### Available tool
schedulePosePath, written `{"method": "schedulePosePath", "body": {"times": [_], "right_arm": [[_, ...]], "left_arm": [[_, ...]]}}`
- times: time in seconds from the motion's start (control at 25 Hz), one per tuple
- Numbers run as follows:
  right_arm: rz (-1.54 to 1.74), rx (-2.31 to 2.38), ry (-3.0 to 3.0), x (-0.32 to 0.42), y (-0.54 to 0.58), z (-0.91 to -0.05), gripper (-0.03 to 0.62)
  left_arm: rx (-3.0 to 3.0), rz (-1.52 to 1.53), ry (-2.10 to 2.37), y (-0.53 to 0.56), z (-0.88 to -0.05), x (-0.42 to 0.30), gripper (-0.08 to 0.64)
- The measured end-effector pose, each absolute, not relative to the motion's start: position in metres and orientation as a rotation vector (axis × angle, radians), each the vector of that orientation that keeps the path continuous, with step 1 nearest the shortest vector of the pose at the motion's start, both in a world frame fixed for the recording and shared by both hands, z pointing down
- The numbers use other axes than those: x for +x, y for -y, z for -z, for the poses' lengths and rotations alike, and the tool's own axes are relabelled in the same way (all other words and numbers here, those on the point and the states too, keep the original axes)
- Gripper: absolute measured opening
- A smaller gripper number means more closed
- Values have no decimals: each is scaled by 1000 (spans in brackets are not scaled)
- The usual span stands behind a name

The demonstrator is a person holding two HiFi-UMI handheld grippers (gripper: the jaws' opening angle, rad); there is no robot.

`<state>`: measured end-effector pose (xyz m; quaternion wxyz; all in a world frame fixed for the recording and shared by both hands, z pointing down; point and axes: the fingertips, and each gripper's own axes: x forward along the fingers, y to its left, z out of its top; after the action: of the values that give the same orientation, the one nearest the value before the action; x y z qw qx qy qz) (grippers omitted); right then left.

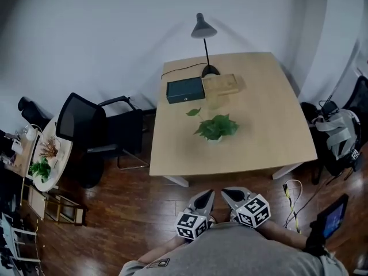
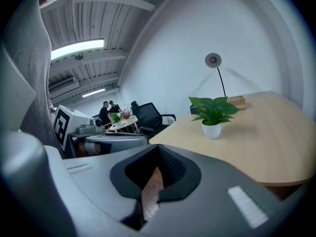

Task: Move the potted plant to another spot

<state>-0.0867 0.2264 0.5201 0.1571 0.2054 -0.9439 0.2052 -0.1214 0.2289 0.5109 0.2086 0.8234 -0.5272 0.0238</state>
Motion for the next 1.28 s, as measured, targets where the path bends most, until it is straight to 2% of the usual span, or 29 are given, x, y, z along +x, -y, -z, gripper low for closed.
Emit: {"method": "schedulePosePath", "body": {"times": [1.28], "right_arm": [[-593,529,2691,-93,-229,-524,5]], "left_arm": [[2181,-78,1537,-241,-522,-135,3]]}}
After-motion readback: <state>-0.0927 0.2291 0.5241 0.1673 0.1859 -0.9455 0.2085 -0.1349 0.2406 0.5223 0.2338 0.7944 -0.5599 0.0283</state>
